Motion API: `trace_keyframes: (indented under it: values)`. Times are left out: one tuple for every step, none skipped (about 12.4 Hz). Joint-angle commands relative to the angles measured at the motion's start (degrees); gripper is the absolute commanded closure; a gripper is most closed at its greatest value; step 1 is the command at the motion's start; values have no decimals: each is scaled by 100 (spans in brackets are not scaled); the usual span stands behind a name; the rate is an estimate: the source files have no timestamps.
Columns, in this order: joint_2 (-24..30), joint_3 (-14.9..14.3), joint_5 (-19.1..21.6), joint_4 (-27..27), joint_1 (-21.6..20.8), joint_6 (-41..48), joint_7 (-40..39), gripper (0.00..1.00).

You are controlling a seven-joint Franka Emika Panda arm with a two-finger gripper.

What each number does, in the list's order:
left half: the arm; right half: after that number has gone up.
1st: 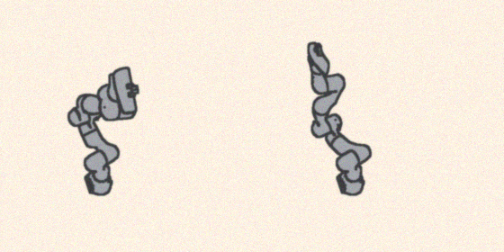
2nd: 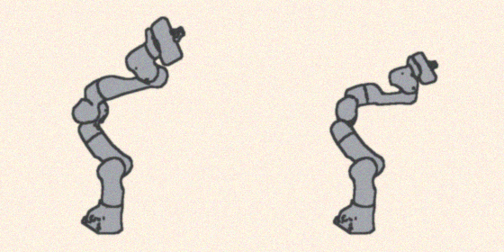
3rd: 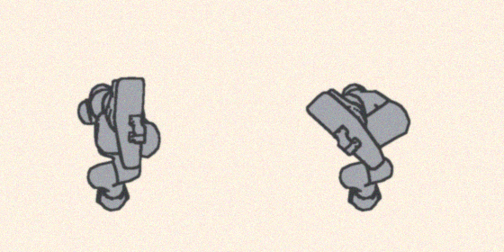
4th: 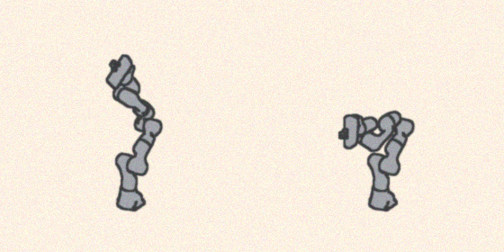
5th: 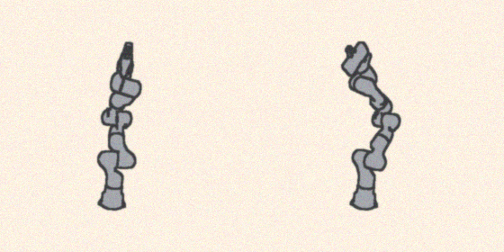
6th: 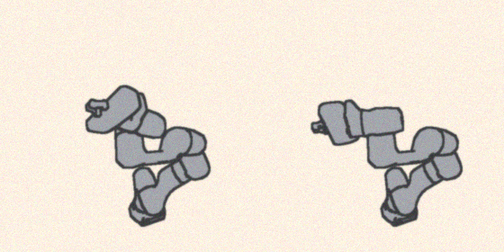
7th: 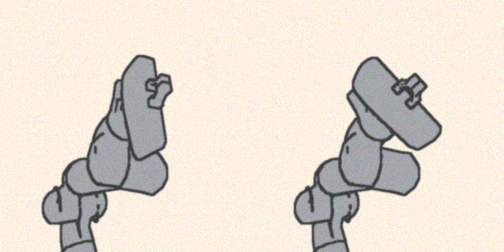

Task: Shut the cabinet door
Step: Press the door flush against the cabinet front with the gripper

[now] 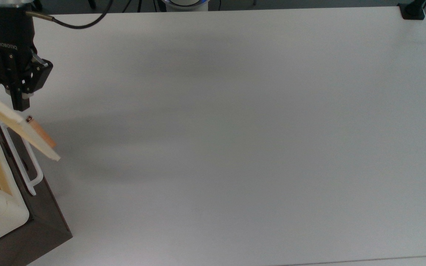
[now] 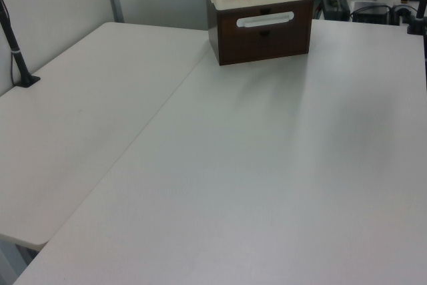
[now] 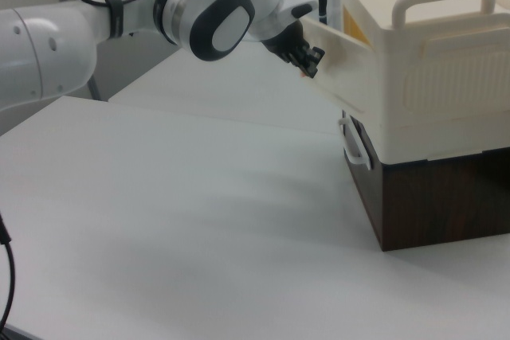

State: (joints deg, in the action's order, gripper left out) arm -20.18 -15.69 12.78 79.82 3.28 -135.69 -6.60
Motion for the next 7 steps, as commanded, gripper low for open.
trace_keyframes:
  values:
    - [-345, -39, -29, -11, -178, -965, 764, 90]
    - [-477, -39, -90, -19, -213, -1368, 957, 90]
    - [-530, -39, -126, -19, -213, -1520, 1055, 90]
    - [-557, -39, -126, -19, -187, -1661, 1091, 90]
    - [-557, -39, -117, -19, -178, -1732, 1100, 90]
    - [-575, -39, -109, -19, -144, -1837, 1126, 90]
    - [-618, -39, -109, -19, -134, -1925, 1204, 90]
